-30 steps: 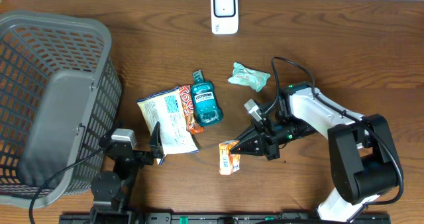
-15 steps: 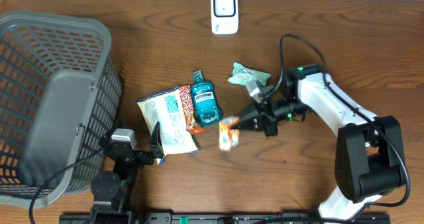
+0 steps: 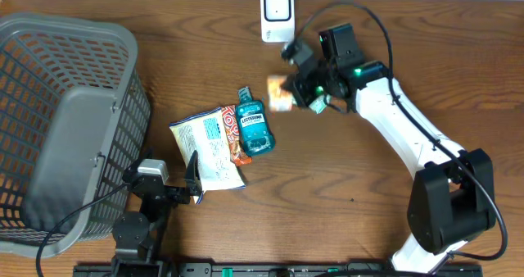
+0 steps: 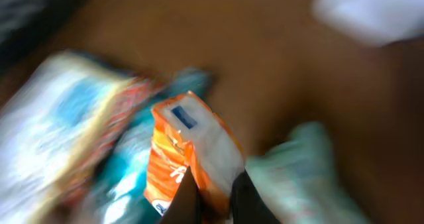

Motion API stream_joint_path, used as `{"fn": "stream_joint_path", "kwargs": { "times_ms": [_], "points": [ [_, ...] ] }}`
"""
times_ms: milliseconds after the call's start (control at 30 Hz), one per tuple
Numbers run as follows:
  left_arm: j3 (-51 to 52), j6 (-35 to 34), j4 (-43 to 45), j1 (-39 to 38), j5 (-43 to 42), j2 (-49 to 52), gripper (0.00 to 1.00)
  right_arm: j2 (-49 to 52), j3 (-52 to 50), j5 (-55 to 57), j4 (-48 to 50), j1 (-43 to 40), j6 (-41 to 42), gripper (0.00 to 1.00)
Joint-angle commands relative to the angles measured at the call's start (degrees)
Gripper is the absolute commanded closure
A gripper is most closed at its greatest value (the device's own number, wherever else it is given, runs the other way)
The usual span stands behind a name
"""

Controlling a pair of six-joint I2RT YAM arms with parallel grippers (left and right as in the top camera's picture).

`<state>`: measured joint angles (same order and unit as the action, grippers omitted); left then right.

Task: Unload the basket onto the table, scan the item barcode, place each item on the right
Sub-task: 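Hold the orange pack's barcode in front of the white scanner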

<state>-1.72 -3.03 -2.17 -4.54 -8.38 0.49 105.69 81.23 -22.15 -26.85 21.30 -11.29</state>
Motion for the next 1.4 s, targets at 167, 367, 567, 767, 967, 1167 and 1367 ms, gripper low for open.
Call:
{"fn": "stream_joint_path", "kwargs": {
  "times_ms": [167,367,567,767,967,1167,1367],
  "points": [
    [1.49,-0.28,-0.96,0.28,0.09,-0.22,0.02,1.29,2.05,23.54,18.45,0.33,-0.79,0.99],
    [1.49,-0.28,-0.96,0.28,0.09,-0.22,0.02,8.92,11.15,25.53,21.88,0.46,-7.63,0.99],
    [1.49,-0.28,-0.96,0.28,0.09,-0.22,0.02,22.36,29.62,35.01,17.51,1.05,-19.39,0.99],
    [1.49,-0.28,-0.96,0.28,0.09,-0.22,0.02,28.98,37.62,41.72,16.00,2.97,-30.75,0.99],
    [1.49,-0.28,-0.96,0.28,0.09,-0.22,0.02,31.93,37.88,47.39,19.47,4.76,-40.11,0.99],
    [1.49,-0.28,-0.96,0.28,0.09,-0.22,0.02,32.70,37.88,49.35,20.02,4.85,-36.20,0.99],
    [1.49,-0.28,-0.96,0.28,0.09,-0.22,0.02,32.15,39.21,58.42,16.92,4.59,-32.00,0.99]
  ]
}}
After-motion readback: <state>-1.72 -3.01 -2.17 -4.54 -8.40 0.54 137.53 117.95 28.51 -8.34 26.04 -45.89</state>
